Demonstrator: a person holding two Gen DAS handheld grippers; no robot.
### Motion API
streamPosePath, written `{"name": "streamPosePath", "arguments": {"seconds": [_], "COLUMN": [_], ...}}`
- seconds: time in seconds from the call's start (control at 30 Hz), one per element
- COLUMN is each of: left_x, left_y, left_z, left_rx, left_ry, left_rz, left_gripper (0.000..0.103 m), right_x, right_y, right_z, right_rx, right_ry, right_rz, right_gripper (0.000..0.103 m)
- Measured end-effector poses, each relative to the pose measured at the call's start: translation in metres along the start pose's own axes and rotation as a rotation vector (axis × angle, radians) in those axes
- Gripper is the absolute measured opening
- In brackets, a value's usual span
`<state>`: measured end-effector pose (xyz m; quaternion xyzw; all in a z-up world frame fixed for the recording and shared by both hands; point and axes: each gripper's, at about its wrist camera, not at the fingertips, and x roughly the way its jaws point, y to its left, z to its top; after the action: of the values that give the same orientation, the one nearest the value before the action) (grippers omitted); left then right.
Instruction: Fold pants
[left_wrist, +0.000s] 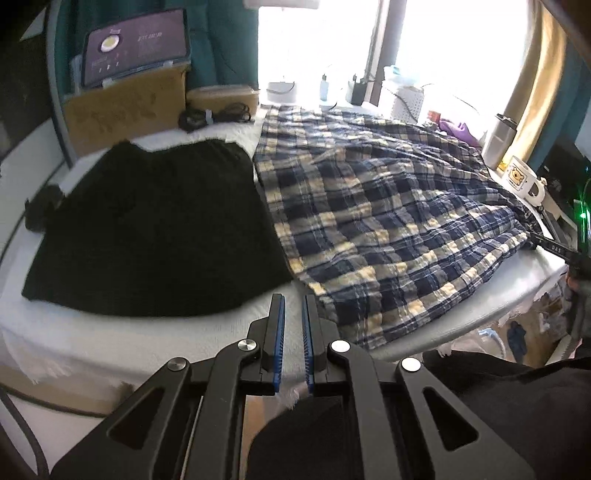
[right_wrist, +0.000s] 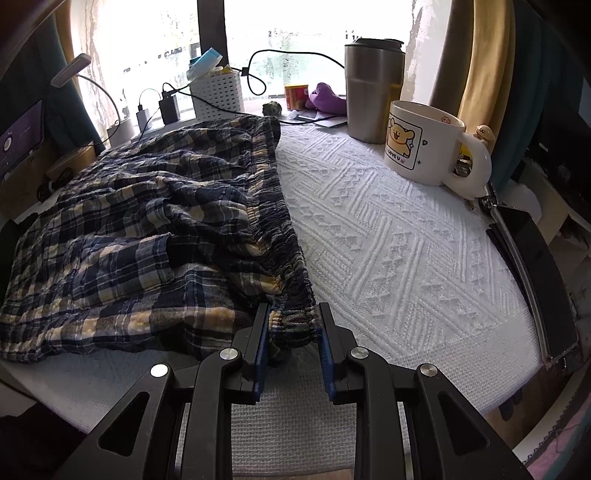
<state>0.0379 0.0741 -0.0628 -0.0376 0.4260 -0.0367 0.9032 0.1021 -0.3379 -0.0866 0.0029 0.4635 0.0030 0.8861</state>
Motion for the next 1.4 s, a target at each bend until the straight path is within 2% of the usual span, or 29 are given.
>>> {"name": "streamPosePath", "arguments": {"seconds": [0.1, 0.13, 0.17, 0.2, 0.23, 0.27, 0.33, 0.5, 0.53, 0.57, 0.63, 0.8, 0.9, 0.97, 1.13, 1.2, 1.23, 1.27, 1.3, 1.33, 1.4], "left_x": [-0.004, -0.005, -0.005, -0.005, -0.004, -0.004, -0.001, 0.017, 0.016, 0.013, 0.012, 0.036, 0.047, 0.053, 0.054, 0.053, 0.054, 0.056, 0.060, 0.063, 0.070], "left_y": [-0.014, -0.020, -0.028, -0.035, -0.040, -0.048, -0.061, -0.084, -0.086, -0.090, -0.098, -0.102, -0.097, -0.094, -0.093, -0.098, -0.099, -0.100, -0.099, -0.099, -0.097], "left_z": [0.004, 0.005, 0.007, 0.008, 0.011, 0.014, 0.016, 0.014, 0.014, 0.013, 0.012, 0.006, -0.004, -0.009, -0.013, -0.013, -0.012, -0.011, -0.009, -0.007, -0.001], "left_rx": [0.063, 0.091, 0.121, 0.135, 0.139, 0.141, 0.166, 0.265, 0.272, 0.287, 0.329, 0.401, 0.446, 0.479, 0.558, 0.616, 0.634, 0.650, 0.656, 0.645, 0.595], "left_ry": [-0.042, -0.055, -0.070, -0.075, -0.079, -0.090, -0.097, -0.058, -0.064, -0.079, -0.092, 0.013, 0.064, 0.095, 0.115, 0.112, 0.106, 0.089, 0.075, 0.057, 0.055], "left_rz": [-0.018, -0.028, -0.055, -0.085, -0.116, -0.164, -0.227, -0.240, -0.257, -0.274, -0.280, -0.203, -0.139, -0.086, -0.058, -0.033, -0.018, 0.014, 0.040, 0.057, 0.048], "left_gripper": [0.009, 0.014, 0.031, 0.041, 0.056, 0.062, 0.065, 0.066, 0.066, 0.066, 0.066, 0.066, 0.066, 0.066, 0.068, 0.073, 0.081, 0.093, 0.099, 0.103, 0.103], "right_x": [-0.001, -0.001, -0.001, -0.002, -0.003, -0.005, -0.011, -0.033, -0.036, -0.039, -0.045, -0.046, -0.036, -0.030, -0.016, -0.014, -0.015, -0.016, -0.017, -0.016, -0.015], "right_y": [0.000, -0.001, -0.001, -0.001, -0.001, -0.001, 0.000, 0.003, 0.003, 0.003, 0.001, -0.004, -0.006, -0.011, -0.020, -0.020, -0.019, -0.019, -0.019, -0.018, -0.017], "right_z": [-0.001, -0.001, 0.000, -0.001, 0.000, 0.000, 0.003, 0.011, 0.011, 0.012, 0.013, 0.011, 0.002, -0.006, -0.017, -0.018, -0.018, -0.019, -0.019, -0.018, -0.019], "right_rx": [0.000, -0.001, -0.001, 0.000, -0.001, -0.003, -0.014, -0.064, -0.068, -0.075, -0.083, -0.090, -0.121, -0.110, -0.086, -0.088, -0.092, -0.094, -0.096, -0.100, -0.109], "right_ry": [0.001, 0.000, 0.000, -0.001, -0.004, -0.008, -0.020, -0.071, -0.080, -0.092, -0.128, -0.146, -0.130, -0.106, -0.069, -0.069, -0.075, -0.080, -0.086, -0.090, -0.093], "right_rz": [0.001, 0.001, 0.001, 0.001, 0.001, 0.002, 0.021, 0.007, 0.001, -0.004, -0.004, -0.032, -0.090, -0.095, -0.087, -0.079, -0.071, -0.066, -0.058, -0.052, -0.049], "right_gripper": [0.024, 0.024, 0.024, 0.024, 0.024, 0.024, 0.025, 0.034, 0.045, 0.069, 0.097, 0.097, 0.097, 0.097, 0.097, 0.097, 0.097, 0.097, 0.097, 0.097, 0.097]}}
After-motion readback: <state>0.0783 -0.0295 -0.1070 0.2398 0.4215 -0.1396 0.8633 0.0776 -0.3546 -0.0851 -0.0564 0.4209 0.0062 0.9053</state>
